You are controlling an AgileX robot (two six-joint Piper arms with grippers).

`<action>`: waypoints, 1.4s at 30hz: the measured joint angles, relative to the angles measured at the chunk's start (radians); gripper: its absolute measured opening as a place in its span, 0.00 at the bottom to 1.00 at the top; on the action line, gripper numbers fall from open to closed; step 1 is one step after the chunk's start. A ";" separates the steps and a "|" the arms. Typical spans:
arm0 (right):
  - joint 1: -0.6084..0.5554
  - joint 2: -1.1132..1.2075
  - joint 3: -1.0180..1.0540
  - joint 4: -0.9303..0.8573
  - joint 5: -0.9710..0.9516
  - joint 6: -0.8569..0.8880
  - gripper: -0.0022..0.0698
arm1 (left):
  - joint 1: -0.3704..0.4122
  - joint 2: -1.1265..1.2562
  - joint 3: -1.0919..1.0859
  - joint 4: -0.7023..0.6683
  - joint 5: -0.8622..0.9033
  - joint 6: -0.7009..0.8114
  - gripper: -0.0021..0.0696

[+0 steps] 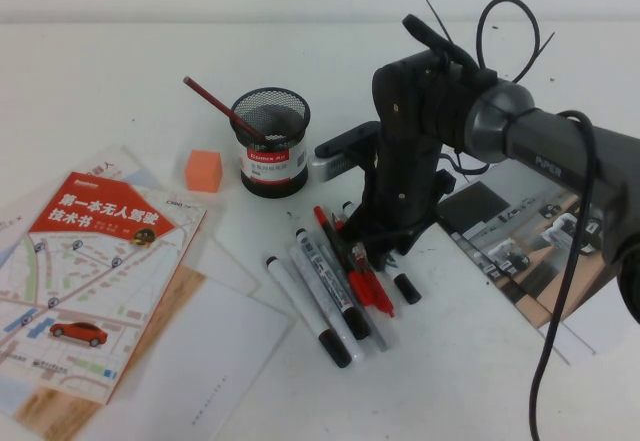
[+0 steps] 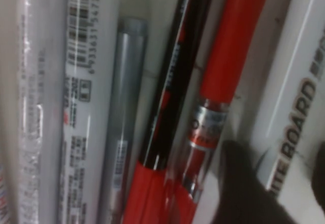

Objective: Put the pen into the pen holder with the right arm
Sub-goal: Pick up the pen on the table, then place the pen onto the pen holder

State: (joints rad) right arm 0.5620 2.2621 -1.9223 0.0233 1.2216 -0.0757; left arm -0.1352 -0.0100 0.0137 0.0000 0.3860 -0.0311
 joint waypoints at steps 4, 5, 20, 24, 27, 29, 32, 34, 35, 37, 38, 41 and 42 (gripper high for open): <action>0.000 0.003 0.000 -0.002 0.000 0.002 0.31 | 0.000 0.000 0.000 0.000 0.000 0.000 0.03; 0.000 0.003 0.000 -0.002 -0.002 0.002 0.25 | 0.000 0.000 0.000 0.000 0.000 0.000 0.03; 0.015 -0.347 0.236 0.240 -0.629 -0.046 0.19 | 0.000 0.000 0.000 0.000 0.000 0.000 0.03; 0.037 -0.453 0.517 0.142 -1.116 0.038 0.19 | 0.000 0.000 0.000 0.000 0.000 0.000 0.03; 0.032 -0.468 0.654 -0.114 -1.459 0.299 0.19 | 0.000 0.000 0.000 0.000 0.000 0.000 0.03; 0.023 -0.449 0.688 -0.263 -1.634 0.440 0.19 | 0.000 0.000 0.000 0.000 0.000 0.000 0.03; 0.018 -0.391 0.684 -0.351 -1.821 0.485 0.19 | 0.000 0.000 0.000 0.000 0.000 0.000 0.03; 0.018 -0.341 0.660 -0.360 -1.860 0.458 0.19 | 0.000 0.000 0.000 0.000 0.000 0.000 0.03; 0.018 -0.311 0.641 -0.360 -1.868 0.446 0.19 | 0.000 0.000 0.000 0.000 0.000 0.000 0.03; 0.018 -0.255 0.600 -0.360 -1.872 0.437 0.19 | 0.000 0.000 0.000 0.000 0.000 0.000 0.03; 0.018 -0.229 0.574 -0.360 -1.872 0.432 0.19 | 0.000 0.000 0.000 0.000 0.000 0.000 0.03; 0.018 -0.167 0.500 -0.360 -1.866 0.430 0.19 | 0.000 0.000 0.000 0.000 0.000 0.000 0.03; 0.018 -0.149 0.476 -0.360 -1.853 0.430 0.20 | 0.000 0.000 0.000 0.000 0.000 0.000 0.03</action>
State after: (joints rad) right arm 0.5798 2.1128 -1.4466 -0.3369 -0.6315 0.3544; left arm -0.1352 -0.0100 0.0137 0.0000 0.3860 -0.0311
